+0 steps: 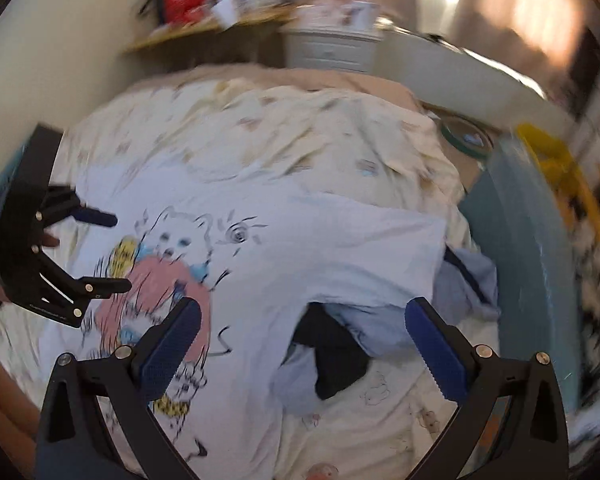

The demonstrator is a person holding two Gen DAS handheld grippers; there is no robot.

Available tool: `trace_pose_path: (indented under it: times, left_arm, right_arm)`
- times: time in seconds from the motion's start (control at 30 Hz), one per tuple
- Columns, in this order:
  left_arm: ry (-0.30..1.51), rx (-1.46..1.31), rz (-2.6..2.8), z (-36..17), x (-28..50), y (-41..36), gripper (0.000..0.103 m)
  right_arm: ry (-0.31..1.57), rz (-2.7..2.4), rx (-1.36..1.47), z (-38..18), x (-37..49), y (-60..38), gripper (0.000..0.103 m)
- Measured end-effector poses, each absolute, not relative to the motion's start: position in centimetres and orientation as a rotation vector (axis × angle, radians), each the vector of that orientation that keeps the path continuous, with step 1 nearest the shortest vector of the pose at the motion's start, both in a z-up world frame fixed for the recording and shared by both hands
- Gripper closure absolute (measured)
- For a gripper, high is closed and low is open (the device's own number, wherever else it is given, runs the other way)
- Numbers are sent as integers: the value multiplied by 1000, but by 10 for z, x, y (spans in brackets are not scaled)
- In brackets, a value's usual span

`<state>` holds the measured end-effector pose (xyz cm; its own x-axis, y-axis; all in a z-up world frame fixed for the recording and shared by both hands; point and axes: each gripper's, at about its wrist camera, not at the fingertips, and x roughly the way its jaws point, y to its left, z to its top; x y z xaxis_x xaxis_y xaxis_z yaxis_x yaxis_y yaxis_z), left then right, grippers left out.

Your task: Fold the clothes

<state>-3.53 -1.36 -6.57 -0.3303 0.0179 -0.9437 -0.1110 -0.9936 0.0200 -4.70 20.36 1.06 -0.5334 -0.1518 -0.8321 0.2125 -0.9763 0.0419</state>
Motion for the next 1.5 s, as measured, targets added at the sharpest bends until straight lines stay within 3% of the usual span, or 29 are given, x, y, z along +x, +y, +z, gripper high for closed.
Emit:
trace_pose_path:
  times: [0.17, 0.23, 0.33, 0.5, 0.57, 0.63, 0.8, 1.17, 1.27, 1.33, 1.5]
  left_arm:
    - [-104, -1652, 2499, -83, -81, -11, 22]
    - [-164, -1543, 2477, -89, -97, -7, 22]
    - [-145, -1396, 2438, -92, -126, 4, 22]
    - [1, -1258, 2337, -100, -183, 29, 22]
    - [85, -1294, 2306, -112, -208, 41, 22]
    - [163, -1326, 2294, -123, -231, 51, 22]
    - [244, -1311, 2264, -139, -279, 65, 22]
    - [370, -1381, 2156, -195, -375, 96, 22]
    - [390, -1360, 2112, -202, -391, 112, 23]
    - [423, -1343, 2081, -205, -397, 123, 28]
    - [434, -1319, 2031, -208, -417, 134, 53]
  right_arm:
    - [-162, -2662, 1329, -22, -61, 277, 4]
    - [-265, -2672, 1331, -40, -68, 298, 15]
    - [-351, -2688, 1349, -67, -72, 320, 20]
    - [-307, -2722, 1385, -107, -75, 327, 21]
    - [-295, -2754, 1376, -119, -76, 332, 28]
    - [-333, -2778, 1358, -131, -77, 340, 47]
    - [-668, -2732, 1299, -159, -84, 374, 48]
    - [-628, -2734, 1337, -175, -89, 387, 48]
    - [-741, -2700, 1320, -183, -84, 398, 48]
    - [-817, -2669, 1309, -187, -81, 405, 48]
    - [-785, -2663, 1312, -185, -74, 408, 48]
